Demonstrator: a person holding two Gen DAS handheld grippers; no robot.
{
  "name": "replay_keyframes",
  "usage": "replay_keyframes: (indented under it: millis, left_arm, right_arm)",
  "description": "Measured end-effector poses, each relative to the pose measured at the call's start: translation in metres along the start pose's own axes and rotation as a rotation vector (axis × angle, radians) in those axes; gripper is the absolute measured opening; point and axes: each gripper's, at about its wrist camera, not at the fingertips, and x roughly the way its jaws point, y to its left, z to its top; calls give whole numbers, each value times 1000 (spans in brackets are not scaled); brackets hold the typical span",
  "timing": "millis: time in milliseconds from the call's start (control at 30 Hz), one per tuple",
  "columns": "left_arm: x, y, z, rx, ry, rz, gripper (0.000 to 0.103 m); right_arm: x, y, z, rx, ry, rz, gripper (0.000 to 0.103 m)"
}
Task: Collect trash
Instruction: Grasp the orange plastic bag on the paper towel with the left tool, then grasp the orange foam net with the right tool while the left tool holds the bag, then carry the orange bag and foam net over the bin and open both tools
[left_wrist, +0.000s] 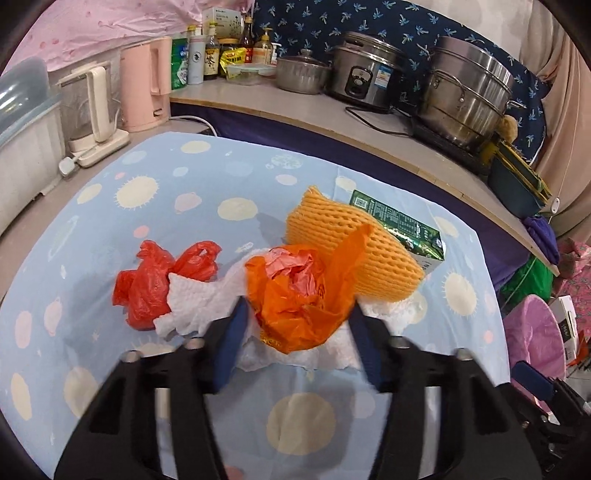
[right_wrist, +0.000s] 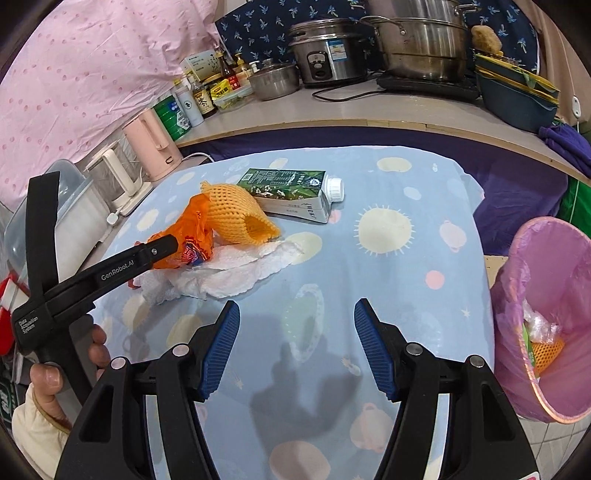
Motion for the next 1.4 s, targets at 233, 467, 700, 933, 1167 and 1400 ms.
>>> replay_keyframes:
  millis: [233, 467, 700, 933, 1167, 1400]
  left_arm:
    - [-31, 15, -4, -13, -39, -13, 26]
    - [-60, 43, -8, -61, -60, 12, 26]
    - [-72, 60, -12, -69, -62, 41, 26]
    - [-75, 66, -18, -79, -59, 48, 26]
    - [-77, 62, -22, -80, -58, 47, 26]
    - [-92, 40, -28, -45, -67, 26, 26]
  right_arm:
    - [16, 18, 17, -47, -8, 34, 63]
    - [51, 42, 47, -96, -18, 68, 63]
    - [90, 53, 71, -104, -2, 91, 62]
    - [114, 63, 77, -136, 28, 87, 37]
    - [92, 59, 69, -122, 11, 113, 10]
    - [30, 37, 57, -56, -56, 137, 10]
